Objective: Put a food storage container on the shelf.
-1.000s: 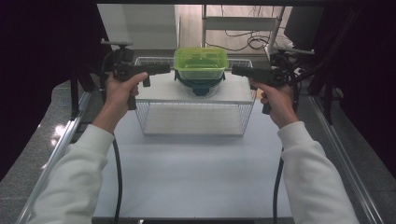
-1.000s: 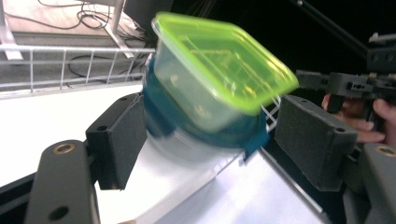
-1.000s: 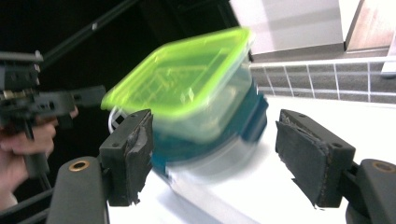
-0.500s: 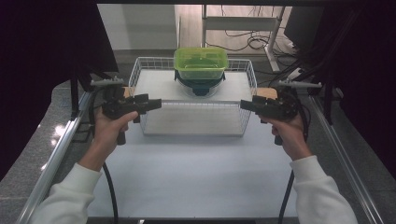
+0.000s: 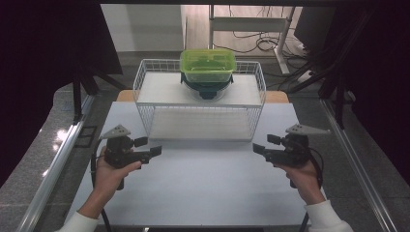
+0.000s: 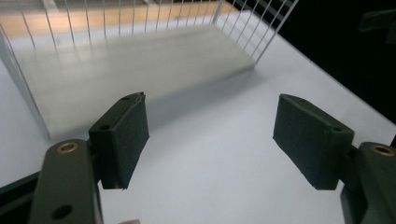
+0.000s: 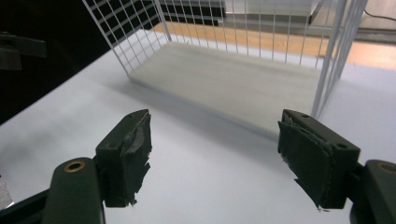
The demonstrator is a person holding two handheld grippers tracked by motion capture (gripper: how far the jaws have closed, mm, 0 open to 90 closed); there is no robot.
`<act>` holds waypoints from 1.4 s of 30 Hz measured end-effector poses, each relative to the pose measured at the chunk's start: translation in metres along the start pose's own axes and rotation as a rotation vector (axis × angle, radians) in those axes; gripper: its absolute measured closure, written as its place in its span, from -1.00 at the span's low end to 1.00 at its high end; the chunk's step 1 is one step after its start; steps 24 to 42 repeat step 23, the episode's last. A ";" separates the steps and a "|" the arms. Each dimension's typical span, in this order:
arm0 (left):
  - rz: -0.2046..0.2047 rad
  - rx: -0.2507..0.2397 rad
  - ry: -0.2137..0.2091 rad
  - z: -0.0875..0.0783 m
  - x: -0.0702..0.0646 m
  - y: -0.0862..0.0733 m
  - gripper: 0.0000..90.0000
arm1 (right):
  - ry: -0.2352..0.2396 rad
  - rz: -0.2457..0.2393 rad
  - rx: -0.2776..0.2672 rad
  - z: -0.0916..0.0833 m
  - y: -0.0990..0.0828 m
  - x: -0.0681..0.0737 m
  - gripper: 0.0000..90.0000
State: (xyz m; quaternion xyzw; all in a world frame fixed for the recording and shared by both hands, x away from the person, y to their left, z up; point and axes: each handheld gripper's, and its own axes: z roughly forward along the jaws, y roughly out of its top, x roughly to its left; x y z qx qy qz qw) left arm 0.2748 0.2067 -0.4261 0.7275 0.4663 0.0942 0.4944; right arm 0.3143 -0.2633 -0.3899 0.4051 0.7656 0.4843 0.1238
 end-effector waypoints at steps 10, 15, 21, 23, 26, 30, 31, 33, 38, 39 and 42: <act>-0.013 0.069 0.029 0.012 0.003 -0.030 -0.45 | -0.027 0.005 0.080 0.010 -0.044 -0.003 -0.48; 0.010 0.084 0.029 0.017 -0.001 -0.030 -0.46 | -0.029 0.005 0.061 0.007 -0.044 -0.002 -0.49; 0.006 0.096 0.030 0.021 -0.002 -0.029 -0.50 | -0.040 0.014 0.043 0.003 -0.045 -0.006 -0.55; 0.005 0.097 0.038 0.022 -0.001 -0.028 -0.52 | -0.042 0.019 0.045 0.003 -0.045 -0.008 -0.60; 0.005 0.097 0.038 0.022 -0.001 -0.028 -0.52 | -0.042 0.019 0.045 0.003 -0.045 -0.008 -0.60; 0.005 0.097 0.038 0.022 -0.001 -0.028 -0.52 | -0.042 0.019 0.045 0.003 -0.045 -0.008 -0.60; 0.005 0.097 0.038 0.022 -0.001 -0.028 -0.52 | -0.042 0.019 0.045 0.003 -0.045 -0.008 -0.60; 0.005 0.097 0.038 0.022 -0.001 -0.028 -0.52 | -0.042 0.019 0.045 0.003 -0.045 -0.008 -0.60; 0.005 0.097 0.038 0.022 -0.001 -0.028 -0.52 | -0.042 0.019 0.045 0.003 -0.045 -0.008 -0.60; 0.005 0.097 0.038 0.022 -0.001 -0.028 -0.52 | -0.042 0.019 0.045 0.003 -0.045 -0.008 -0.60; 0.005 0.097 0.038 0.022 -0.001 -0.028 -0.52 | -0.042 0.019 0.045 0.003 -0.045 -0.008 -0.60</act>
